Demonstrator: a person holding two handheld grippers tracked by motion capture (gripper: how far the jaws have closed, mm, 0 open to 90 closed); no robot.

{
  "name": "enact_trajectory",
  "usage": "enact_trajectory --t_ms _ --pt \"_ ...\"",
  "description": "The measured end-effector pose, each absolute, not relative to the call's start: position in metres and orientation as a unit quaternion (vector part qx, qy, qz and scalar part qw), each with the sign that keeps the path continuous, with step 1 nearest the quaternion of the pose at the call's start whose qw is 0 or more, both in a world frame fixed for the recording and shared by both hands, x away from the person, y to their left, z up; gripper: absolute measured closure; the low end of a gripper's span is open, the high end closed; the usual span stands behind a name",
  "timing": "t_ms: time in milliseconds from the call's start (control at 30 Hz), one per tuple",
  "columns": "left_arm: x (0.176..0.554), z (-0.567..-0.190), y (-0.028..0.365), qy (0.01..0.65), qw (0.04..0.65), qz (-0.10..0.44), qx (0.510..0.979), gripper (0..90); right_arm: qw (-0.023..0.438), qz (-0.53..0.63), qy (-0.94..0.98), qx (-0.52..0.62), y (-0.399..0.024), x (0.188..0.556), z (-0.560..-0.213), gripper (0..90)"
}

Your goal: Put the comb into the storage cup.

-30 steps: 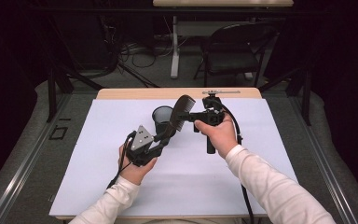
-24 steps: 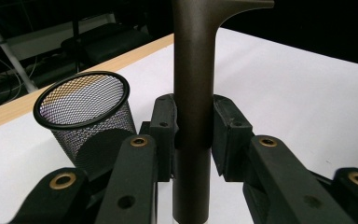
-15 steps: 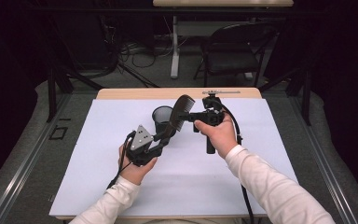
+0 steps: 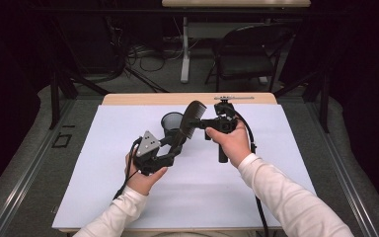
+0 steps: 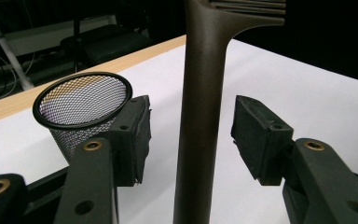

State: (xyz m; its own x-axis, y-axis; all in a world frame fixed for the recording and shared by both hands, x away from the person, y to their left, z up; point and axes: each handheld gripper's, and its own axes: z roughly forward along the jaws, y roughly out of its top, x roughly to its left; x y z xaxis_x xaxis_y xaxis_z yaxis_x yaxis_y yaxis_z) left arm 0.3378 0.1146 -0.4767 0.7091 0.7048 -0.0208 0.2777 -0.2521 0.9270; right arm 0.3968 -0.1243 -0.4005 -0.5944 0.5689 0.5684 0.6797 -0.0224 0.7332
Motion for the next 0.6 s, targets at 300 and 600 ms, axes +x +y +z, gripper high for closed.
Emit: enact_trajectory --t_ms 300,600 --pt "0.3364 -0.4742 0.114 0.307 0.531 0.222 0.758 39.2 0.043 -0.559 -0.695 -0.449 -0.1263 0.3976 -0.3997 87.1" --pt "0.3359 -0.4725 0.113 0.302 0.523 0.234 0.762 38.0 0.04 -0.56 -0.694 -0.451 -0.1282 0.3992 -0.3994 87.0"
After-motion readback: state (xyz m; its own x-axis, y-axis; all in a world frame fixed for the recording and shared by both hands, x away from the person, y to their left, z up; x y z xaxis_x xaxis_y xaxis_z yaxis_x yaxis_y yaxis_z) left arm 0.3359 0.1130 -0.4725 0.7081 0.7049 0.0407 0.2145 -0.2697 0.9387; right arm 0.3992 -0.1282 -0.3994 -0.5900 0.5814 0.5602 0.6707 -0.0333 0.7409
